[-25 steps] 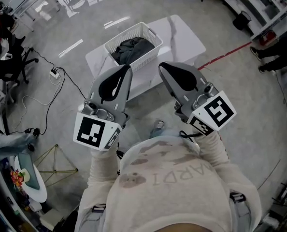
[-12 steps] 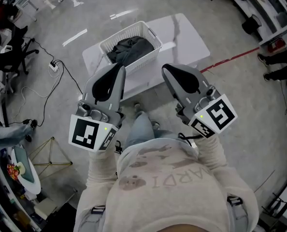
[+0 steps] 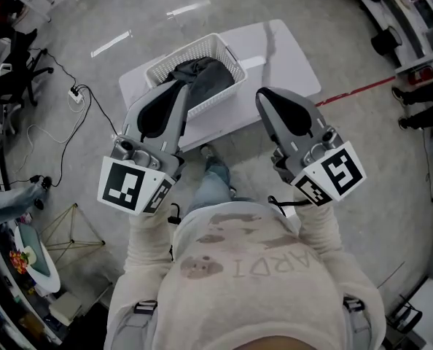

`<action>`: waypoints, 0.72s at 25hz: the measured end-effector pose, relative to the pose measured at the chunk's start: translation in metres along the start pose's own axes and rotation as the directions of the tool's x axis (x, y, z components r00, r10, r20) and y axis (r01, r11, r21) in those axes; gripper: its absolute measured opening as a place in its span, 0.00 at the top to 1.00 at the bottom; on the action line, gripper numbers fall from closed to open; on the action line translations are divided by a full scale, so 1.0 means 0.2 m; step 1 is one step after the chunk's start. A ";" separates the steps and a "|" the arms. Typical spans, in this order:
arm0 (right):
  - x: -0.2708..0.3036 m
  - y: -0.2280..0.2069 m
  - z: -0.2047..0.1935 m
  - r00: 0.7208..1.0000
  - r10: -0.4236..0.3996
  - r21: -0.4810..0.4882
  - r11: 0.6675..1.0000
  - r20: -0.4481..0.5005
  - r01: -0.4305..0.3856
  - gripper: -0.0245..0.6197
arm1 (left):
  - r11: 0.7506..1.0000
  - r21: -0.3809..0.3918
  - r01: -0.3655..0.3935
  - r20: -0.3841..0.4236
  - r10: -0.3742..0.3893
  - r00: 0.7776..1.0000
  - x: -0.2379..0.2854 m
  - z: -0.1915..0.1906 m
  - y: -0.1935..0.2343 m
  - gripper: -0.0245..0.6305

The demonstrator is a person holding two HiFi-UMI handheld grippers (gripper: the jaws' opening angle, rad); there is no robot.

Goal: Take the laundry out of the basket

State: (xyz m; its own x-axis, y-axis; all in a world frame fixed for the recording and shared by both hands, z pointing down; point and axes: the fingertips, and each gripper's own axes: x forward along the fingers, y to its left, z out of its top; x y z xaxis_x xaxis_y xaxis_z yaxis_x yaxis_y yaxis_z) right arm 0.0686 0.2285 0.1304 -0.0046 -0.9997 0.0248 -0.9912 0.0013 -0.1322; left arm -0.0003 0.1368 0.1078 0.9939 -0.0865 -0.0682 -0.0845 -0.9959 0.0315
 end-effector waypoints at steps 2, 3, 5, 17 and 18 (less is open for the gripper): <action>0.09 -0.06 0.04 1.000 0.013 -0.004 1.000 -0.001 -0.013 0.92 | 1.000 0.002 -0.006 0.000 0.006 1.000 0.07 0.02 0.07 0.96; 0.14 -0.09 0.05 1.000 0.020 -0.004 1.000 -0.001 -0.020 0.92 | 1.000 0.008 -0.010 -0.001 0.010 1.000 0.11 0.03 0.11 0.96; 0.24 -0.14 0.07 0.999 0.038 -0.002 0.999 0.002 -0.038 0.92 | 0.999 0.025 -0.023 -0.002 0.023 1.000 0.17 0.05 0.20 0.96; 0.79 -0.25 0.11 0.990 0.144 -0.021 0.989 -0.014 -0.144 0.92 | 0.996 0.028 -0.085 -0.028 0.086 0.996 0.29 -0.02 0.62 0.96; 0.82 -0.26 0.10 0.989 0.147 -0.020 0.989 -0.021 -0.147 0.92 | 0.995 0.025 -0.092 -0.031 0.092 0.995 0.30 -0.03 0.65 0.96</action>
State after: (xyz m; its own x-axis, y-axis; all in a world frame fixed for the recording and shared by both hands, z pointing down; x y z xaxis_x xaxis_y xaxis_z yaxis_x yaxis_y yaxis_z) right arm 0.1219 0.0646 0.1207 -0.1530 -0.9879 0.0260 -0.9821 0.1491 -0.1147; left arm 0.0488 0.0031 0.1128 0.9836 -0.1773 -0.0339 -0.1770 -0.9841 0.0123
